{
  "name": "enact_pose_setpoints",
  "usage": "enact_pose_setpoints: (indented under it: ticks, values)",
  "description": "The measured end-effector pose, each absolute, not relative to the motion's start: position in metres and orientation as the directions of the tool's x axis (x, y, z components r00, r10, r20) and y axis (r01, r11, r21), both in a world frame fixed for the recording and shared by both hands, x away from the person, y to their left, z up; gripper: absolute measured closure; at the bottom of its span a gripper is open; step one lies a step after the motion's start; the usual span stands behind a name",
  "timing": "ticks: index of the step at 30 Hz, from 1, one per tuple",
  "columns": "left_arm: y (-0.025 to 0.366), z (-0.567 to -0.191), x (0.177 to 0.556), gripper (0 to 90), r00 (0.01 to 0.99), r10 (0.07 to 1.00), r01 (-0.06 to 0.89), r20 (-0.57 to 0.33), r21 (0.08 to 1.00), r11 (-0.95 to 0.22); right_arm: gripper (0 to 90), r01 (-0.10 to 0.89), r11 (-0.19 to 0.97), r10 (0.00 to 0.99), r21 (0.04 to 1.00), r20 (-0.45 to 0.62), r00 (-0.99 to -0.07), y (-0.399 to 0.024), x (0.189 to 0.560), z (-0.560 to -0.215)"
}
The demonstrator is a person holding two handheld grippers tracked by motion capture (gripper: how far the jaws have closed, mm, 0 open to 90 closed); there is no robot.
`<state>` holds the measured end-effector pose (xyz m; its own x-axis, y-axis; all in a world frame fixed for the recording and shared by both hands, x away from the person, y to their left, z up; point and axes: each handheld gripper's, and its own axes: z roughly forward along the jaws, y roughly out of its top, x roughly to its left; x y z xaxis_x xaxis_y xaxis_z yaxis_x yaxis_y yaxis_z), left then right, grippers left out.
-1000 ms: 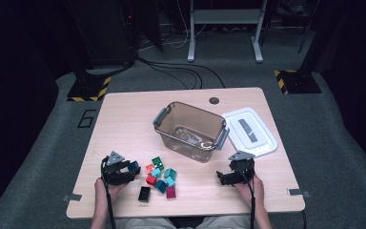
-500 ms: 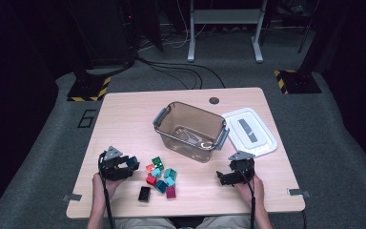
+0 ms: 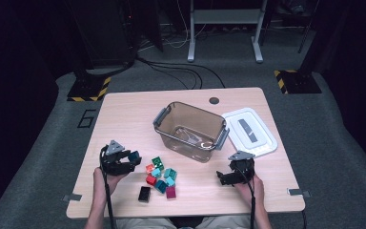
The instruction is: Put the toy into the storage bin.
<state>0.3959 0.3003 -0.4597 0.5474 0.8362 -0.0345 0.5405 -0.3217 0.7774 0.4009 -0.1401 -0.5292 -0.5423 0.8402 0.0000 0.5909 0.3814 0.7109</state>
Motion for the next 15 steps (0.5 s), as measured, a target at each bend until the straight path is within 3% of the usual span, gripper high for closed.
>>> enact_pose_setpoints:
  ticks: [15]
  values:
    - [0.294, -0.431, 0.405, 40.7, 0.567, 0.823, 0.512, -0.026, 0.794, -0.328, 0.0, 0.586, 0.392, 0.835, 0.710, -0.007, -0.550, -0.141, 0.401, -0.529]
